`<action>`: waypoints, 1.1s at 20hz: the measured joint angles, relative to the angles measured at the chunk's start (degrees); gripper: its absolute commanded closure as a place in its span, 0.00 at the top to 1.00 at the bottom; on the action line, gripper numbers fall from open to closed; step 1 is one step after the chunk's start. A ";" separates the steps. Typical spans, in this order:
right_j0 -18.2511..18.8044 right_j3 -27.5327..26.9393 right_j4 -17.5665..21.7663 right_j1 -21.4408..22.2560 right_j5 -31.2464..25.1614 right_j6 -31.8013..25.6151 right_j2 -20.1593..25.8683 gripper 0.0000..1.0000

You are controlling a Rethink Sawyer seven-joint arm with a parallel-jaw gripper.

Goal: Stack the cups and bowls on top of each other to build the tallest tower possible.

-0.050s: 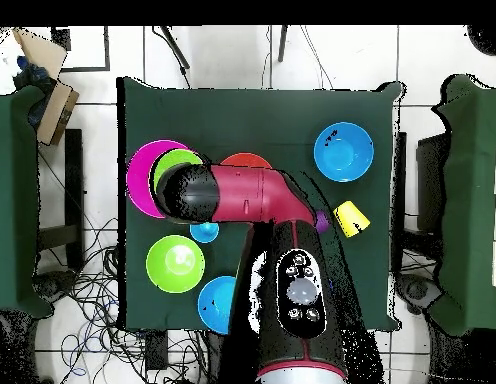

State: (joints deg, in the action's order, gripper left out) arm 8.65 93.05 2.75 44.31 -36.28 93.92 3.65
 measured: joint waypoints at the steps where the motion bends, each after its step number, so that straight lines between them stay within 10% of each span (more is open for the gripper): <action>1: 0.11 0.10 -0.13 0.00 0.25 0.00 0.00 0.00; 22: 0.67 1.80 -1.16 -0.01 1.18 0.00 0.02 0.00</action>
State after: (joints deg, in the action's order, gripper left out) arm 9.31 94.85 1.59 44.30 -35.11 93.92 3.67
